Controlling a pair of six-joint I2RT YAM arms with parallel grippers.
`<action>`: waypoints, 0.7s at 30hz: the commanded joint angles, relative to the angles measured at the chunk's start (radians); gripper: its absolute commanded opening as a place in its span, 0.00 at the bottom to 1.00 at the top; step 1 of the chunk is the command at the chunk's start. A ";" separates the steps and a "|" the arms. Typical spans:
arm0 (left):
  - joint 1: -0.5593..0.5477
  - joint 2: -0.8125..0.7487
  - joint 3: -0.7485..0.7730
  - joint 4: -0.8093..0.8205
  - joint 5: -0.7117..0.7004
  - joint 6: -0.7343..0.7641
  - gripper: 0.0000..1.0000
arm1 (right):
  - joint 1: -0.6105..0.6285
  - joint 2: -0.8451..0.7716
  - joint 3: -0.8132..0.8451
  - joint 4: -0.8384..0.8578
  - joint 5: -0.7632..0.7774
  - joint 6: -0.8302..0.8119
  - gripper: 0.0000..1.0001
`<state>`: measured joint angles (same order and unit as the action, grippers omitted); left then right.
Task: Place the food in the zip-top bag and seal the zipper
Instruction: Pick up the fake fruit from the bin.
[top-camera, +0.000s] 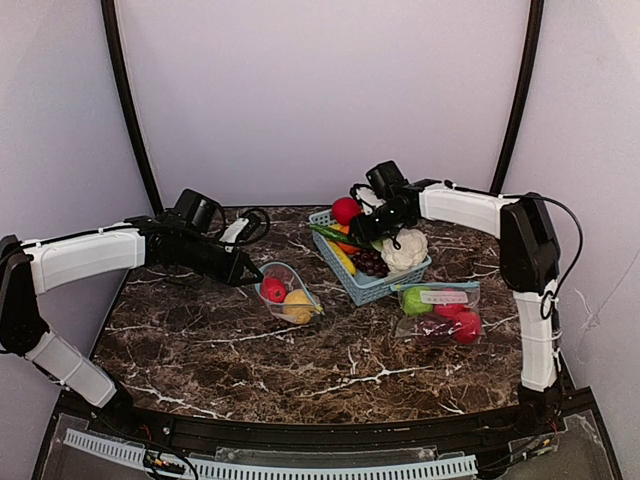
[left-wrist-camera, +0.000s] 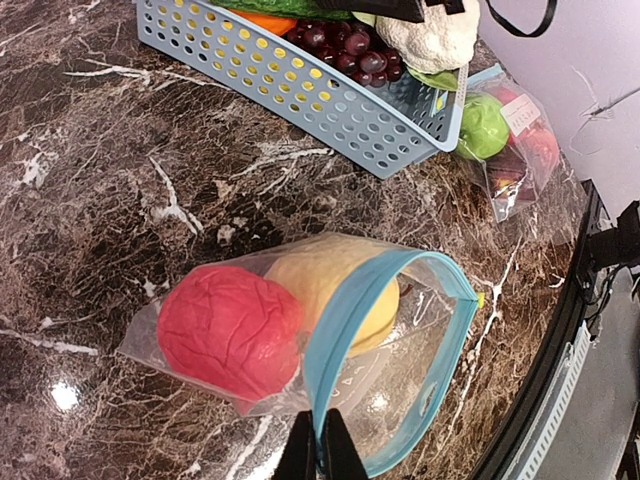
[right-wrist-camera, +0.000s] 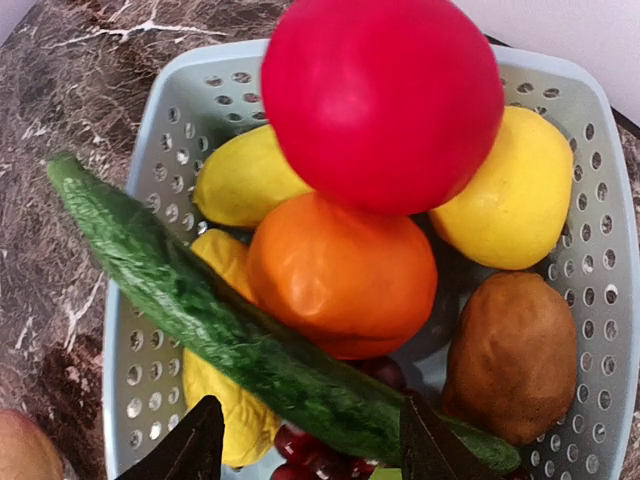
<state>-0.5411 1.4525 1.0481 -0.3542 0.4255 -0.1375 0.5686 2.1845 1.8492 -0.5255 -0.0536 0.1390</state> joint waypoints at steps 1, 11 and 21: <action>0.004 -0.029 -0.011 -0.027 -0.007 0.016 0.01 | 0.048 -0.132 -0.100 0.017 0.020 -0.002 0.63; 0.004 -0.030 -0.012 -0.030 -0.014 0.016 0.01 | 0.095 -0.107 -0.138 0.017 0.008 0.058 0.51; 0.005 -0.048 -0.015 -0.031 -0.016 0.017 0.01 | 0.093 0.037 -0.044 -0.027 0.021 0.070 0.41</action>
<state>-0.5411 1.4509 1.0481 -0.3553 0.4072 -0.1356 0.6651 2.1689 1.7538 -0.5327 -0.0368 0.1970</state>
